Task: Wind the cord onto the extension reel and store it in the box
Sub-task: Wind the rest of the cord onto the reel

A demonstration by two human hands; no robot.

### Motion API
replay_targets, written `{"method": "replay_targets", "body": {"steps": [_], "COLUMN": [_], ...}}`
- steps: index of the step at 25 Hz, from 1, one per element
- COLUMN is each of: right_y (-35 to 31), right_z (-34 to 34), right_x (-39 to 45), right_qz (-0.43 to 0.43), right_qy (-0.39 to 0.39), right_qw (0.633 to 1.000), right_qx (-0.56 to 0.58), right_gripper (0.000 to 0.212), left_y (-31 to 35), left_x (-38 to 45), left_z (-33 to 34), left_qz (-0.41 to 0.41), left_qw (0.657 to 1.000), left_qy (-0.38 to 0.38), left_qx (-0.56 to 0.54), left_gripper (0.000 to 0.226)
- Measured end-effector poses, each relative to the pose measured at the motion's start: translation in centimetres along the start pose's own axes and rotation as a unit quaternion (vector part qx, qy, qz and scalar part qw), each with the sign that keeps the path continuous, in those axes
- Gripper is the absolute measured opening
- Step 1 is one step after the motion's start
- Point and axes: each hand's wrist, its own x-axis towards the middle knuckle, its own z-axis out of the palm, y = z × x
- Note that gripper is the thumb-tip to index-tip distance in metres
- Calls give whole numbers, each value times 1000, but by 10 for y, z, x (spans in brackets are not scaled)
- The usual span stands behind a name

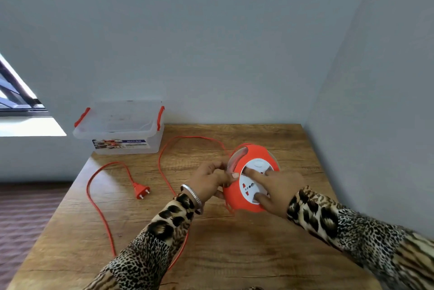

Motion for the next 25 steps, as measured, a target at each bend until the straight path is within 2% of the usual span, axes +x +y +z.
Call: {"method": "replay_targets", "body": {"steps": [2, 3, 4, 5, 7, 8, 9, 12, 13, 14, 15, 16, 19, 21, 23, 25], "right_y": [-1, -5, -10, -15, -20, -21, -19, -17, -17, -17, -18, -19, -19, -16, -13, -14], "right_z": [8, 11, 14, 16, 17, 16, 16, 15, 14, 12, 10, 8, 5, 1, -2, -5], "right_x": [1, 2, 6, 11, 24, 28, 29, 24, 22, 21, 20, 19, 16, 11, 6, 4], "right_qz": [89, 149, 215, 284, 404, 435, 452, 465, 462, 455, 450, 446, 437, 428, 425, 427], "right_qy": [57, 75, 86, 92, 80, 61, 37, -9, -8, -5, -6, -12, -3, 36, 66, 89], "right_qw": [990, 971, 935, 878, 699, 610, 542, 397, 357, 331, 325, 338, 449, 502, 517, 526], "right_qx": [95, 173, 268, 375, 585, 659, 708, 791, 812, 826, 832, 829, 779, 751, 740, 730], "right_gripper": [65, 67, 70, 74, 77, 74, 68, 45, 36, 30, 27, 29, 51, 69, 70, 66], "left_y": [1, -1, -3, -7, -14, -17, -20, -25, -26, -28, -28, -28, -30, -27, -18, -2], "left_x": [1, 1, 0, 0, -1, 0, 1, 3, 4, 4, 4, 3, -4, -8, -5, 1], "left_z": [6, 10, 16, 23, 34, 36, 38, 35, 34, 33, 33, 34, 36, 35, 32, 30], "left_qz": [21, 34, 49, 65, 105, 125, 139, 145, 146, 150, 150, 143, 91, 56, 20, 6], "left_qw": [999, 998, 996, 994, 986, 983, 981, 981, 981, 981, 981, 983, 989, 989, 985, 967], "left_qy": [28, 44, 64, 86, 120, 129, 132, 130, 128, 124, 120, 114, 74, 30, -17, -29], "left_qx": [-13, -19, -25, -34, -40, -32, -23, -8, -3, 1, -2, -13, -87, -135, -169, -255], "left_gripper": [21, 22, 24, 26, 31, 32, 33, 36, 38, 39, 40, 39, 38, 39, 41, 36]}}
